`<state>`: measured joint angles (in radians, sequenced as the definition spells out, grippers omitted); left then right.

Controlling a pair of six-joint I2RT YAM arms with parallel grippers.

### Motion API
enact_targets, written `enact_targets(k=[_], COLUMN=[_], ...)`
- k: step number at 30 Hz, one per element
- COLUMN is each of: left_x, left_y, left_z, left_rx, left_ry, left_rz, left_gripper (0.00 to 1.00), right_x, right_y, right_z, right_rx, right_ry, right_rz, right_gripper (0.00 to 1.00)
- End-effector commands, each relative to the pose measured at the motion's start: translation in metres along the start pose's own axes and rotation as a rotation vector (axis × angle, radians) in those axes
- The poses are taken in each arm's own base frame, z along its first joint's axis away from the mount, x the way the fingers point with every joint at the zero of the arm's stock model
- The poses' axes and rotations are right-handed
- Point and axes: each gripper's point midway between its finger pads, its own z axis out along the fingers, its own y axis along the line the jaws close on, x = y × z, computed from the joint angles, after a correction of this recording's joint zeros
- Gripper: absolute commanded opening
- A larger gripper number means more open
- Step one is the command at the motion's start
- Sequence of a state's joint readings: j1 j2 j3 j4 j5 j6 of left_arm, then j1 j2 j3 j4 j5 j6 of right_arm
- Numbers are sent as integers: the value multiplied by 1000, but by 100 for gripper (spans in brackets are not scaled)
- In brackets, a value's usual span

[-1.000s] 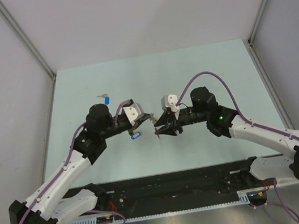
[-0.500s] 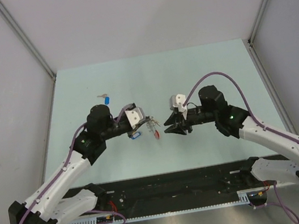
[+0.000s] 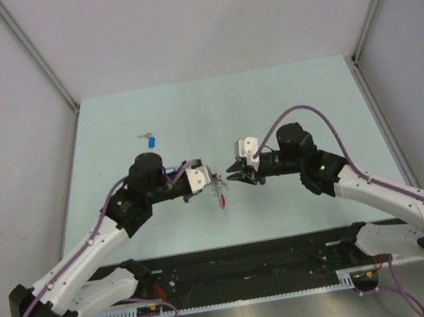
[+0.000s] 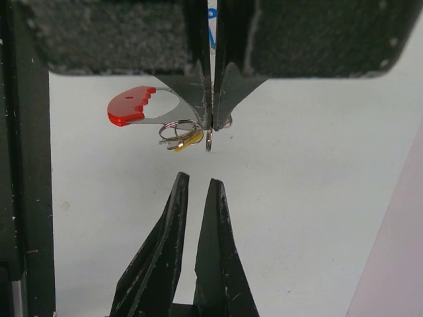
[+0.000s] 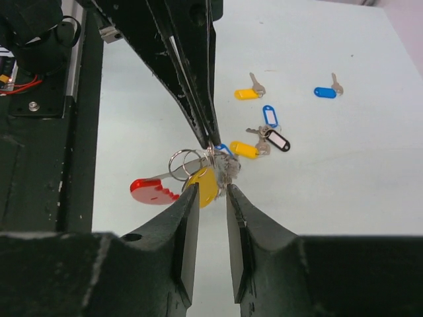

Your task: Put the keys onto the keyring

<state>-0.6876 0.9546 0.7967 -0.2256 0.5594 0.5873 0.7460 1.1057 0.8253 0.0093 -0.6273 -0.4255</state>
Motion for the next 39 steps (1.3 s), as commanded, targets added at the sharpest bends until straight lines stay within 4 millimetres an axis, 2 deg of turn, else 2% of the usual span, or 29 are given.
enact_targets(k=[1, 6, 26, 30, 34, 35, 39], left_x=[-16, -18, -22, -24, -27, -29, -35], left_y=[4, 6, 4, 5, 6, 8, 13], left_z=[-4, -5, -6, -7, -9, -10, -16], left_rx=[-22, -35, -30, -34, -48, -60, -116], left_ry=[-45, -48, -55, -55, -63, -70, -102], left_rz=[89, 90, 81, 78, 76, 68, 42], left_gripper=[0, 0, 0, 0, 1, 3, 24], right_x=[-32, -32, -33, -30, -29, -31, -40], right_y=[-17, -10, -10, -10, -10, -10, -13], right_z=[7, 14, 25, 26, 25, 24, 16], right_rx=[63, 39, 34, 32, 34, 37, 53], right_ry=[-73, -74, -71, -57, -51, -57, -81], right_rz=[-125, -142, -159, -156, -147, -146, -133], right_gripper=[27, 25, 19, 13, 0, 0, 0])
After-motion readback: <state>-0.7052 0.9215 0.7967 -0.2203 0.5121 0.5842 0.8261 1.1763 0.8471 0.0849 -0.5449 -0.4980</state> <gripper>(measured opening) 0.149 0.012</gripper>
